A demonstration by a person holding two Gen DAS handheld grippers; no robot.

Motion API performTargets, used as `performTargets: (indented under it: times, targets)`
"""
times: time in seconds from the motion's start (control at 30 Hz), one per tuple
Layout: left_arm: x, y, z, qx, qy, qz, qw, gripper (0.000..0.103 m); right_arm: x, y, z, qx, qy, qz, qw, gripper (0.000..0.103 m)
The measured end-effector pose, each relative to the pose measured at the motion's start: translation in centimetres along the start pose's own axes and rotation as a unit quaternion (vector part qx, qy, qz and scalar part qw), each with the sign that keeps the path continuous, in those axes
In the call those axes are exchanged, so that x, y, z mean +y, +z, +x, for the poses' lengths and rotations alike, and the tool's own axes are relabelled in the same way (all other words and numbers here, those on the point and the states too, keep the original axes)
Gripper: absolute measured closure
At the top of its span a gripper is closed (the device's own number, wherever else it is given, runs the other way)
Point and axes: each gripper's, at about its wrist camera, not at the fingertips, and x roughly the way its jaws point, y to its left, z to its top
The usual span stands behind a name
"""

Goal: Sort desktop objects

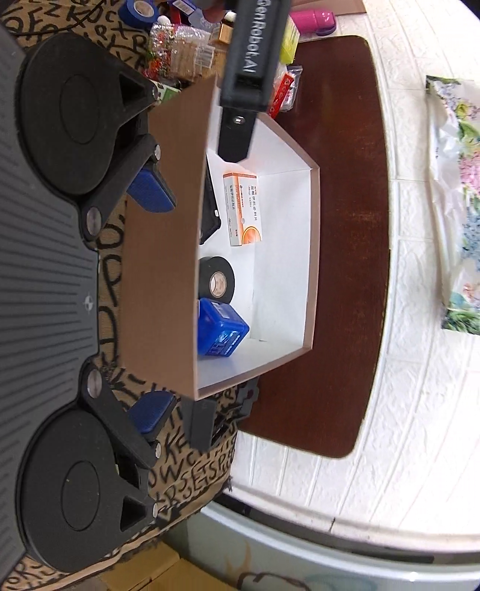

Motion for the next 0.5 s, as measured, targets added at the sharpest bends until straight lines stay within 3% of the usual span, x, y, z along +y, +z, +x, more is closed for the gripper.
performTargets:
  times: [0.5]
  targets:
    - [0.9,-7.6,-4.8,0.012,0.032,-0.003,0.9994,0.0,3.7,-6.7,-6.1,-0.038,-0.053,0.004,0.998,0.001]
